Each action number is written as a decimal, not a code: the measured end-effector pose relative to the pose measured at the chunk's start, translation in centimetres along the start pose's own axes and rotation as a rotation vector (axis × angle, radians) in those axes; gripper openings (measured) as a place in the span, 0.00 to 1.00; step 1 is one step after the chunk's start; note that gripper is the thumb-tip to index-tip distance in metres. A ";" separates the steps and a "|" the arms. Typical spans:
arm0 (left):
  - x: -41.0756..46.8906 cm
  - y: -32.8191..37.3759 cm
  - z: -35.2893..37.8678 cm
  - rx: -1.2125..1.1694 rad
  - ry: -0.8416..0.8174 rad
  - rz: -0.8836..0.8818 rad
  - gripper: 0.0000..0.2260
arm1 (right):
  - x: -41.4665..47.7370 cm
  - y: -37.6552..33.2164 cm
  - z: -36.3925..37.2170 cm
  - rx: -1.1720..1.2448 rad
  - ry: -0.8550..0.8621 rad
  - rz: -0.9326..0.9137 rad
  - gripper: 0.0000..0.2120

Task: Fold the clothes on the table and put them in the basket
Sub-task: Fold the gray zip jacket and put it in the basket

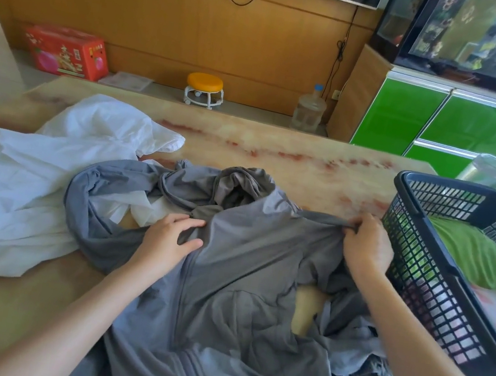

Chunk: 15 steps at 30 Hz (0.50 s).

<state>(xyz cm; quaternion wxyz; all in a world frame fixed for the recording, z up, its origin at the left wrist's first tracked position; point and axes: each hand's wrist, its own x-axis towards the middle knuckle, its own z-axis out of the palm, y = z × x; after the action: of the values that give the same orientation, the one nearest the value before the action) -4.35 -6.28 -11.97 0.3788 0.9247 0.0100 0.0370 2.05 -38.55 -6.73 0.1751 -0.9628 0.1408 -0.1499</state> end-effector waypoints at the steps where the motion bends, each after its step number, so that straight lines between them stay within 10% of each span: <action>1: 0.1 0.2 0.1 -0.007 0.009 0.005 0.17 | 0.1 -0.1 0.2 -0.015 -0.062 -0.028 0.08; 10: 2.9 -0.3 -1.4 0.228 0.040 -0.123 0.15 | 0.2 -2.4 3.6 0.298 -0.504 -0.048 0.42; 15: 3.6 -0.7 -2.1 0.254 -0.079 -0.152 0.09 | 0.6 -1.6 4.5 0.164 -0.526 -0.048 0.18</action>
<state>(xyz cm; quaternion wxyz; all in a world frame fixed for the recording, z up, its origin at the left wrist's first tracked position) -0.87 -4.13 -10.69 0.2606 0.9625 0.0693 -0.0298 4.47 -35.95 -10.00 0.2792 -0.9544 0.0552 0.0903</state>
